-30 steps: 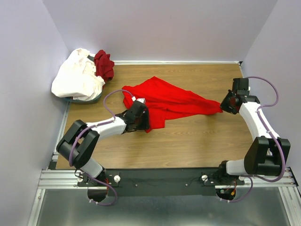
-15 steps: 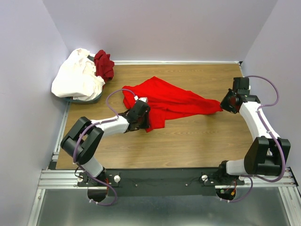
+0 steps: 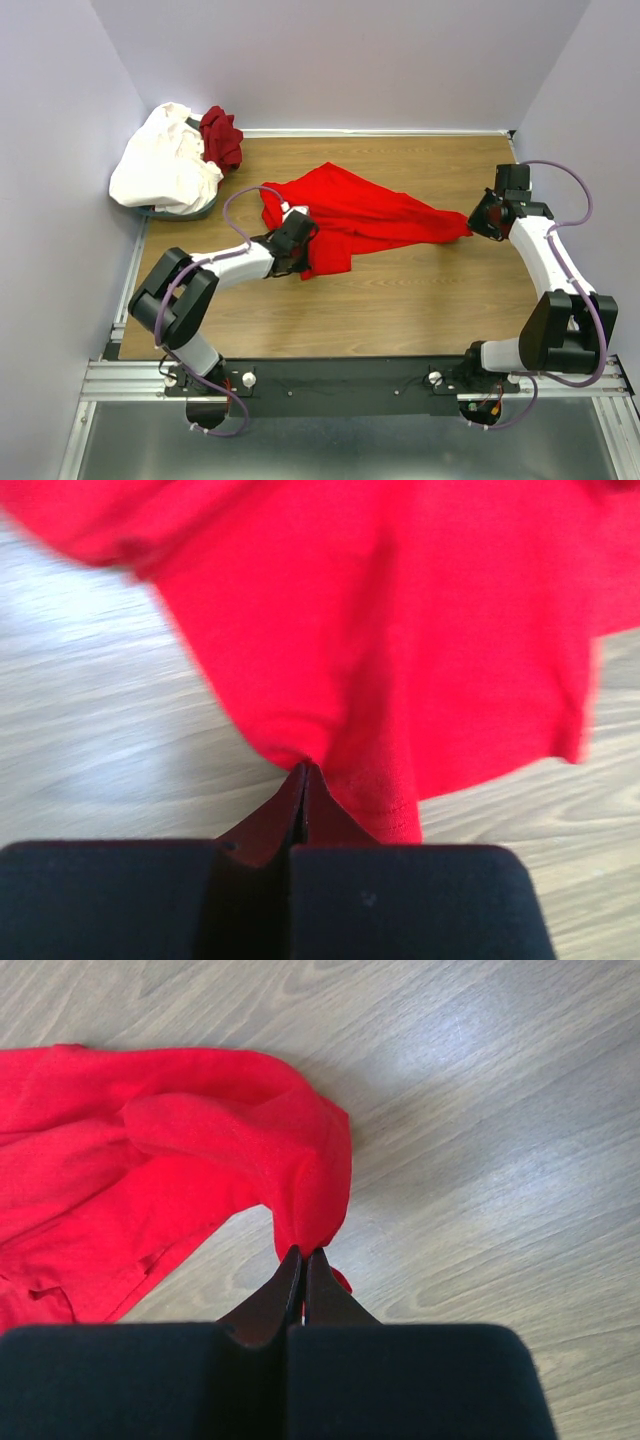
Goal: Fold and stack the t-shirts
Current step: Flatten the tshirt out
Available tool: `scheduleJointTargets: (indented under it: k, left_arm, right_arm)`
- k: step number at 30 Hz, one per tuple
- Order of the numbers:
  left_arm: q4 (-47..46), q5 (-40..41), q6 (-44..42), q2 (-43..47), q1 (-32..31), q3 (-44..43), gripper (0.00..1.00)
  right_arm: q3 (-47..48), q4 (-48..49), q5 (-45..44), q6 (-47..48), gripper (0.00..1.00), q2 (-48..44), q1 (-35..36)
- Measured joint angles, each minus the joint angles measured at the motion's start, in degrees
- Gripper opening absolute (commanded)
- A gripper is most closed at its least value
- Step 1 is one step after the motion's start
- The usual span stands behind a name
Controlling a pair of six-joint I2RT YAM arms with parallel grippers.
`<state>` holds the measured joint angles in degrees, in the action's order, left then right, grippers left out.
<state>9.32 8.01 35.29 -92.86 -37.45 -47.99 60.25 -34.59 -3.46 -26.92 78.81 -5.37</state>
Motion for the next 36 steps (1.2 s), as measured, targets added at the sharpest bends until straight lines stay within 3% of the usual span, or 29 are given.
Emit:
scheduleJointTargets:
  k: [10,15,17,20,23,36]
  left_arm:
    - [5.57,2.82,-4.42,8.98,13.62,-0.94,0.0]
    - [6.05,2.78,-6.4,9.22,14.47,-1.27,0.02]
    - [6.21,2.64,-6.67,9.22,14.47,-1.16,0.14]
    - [6.1,2.19,-6.99,9.22,14.82,-0.26,0.46]
    - [6.51,1.97,-7.28,9.25,15.63,1.25,0.57]
    - [5.81,1.68,-7.76,9.22,18.75,3.8,0.55]
  right_arm:
    - [-1.62,0.24,1.49,-0.02,0.01,-0.96,0.0]
    - [-2.36,0.22,1.79,-0.02,0.01,-1.01,0.0]
    - [-2.47,0.24,2.4,-0.04,0.01,-1.05,-0.02]
    - [-2.64,0.24,3.3,-0.04,0.0,-1.22,0.0]
    - [-2.69,0.24,3.85,-0.04,0.01,-1.25,-0.02]
    - [-3.8,0.35,5.05,-0.07,0.01,-1.68,0.0]
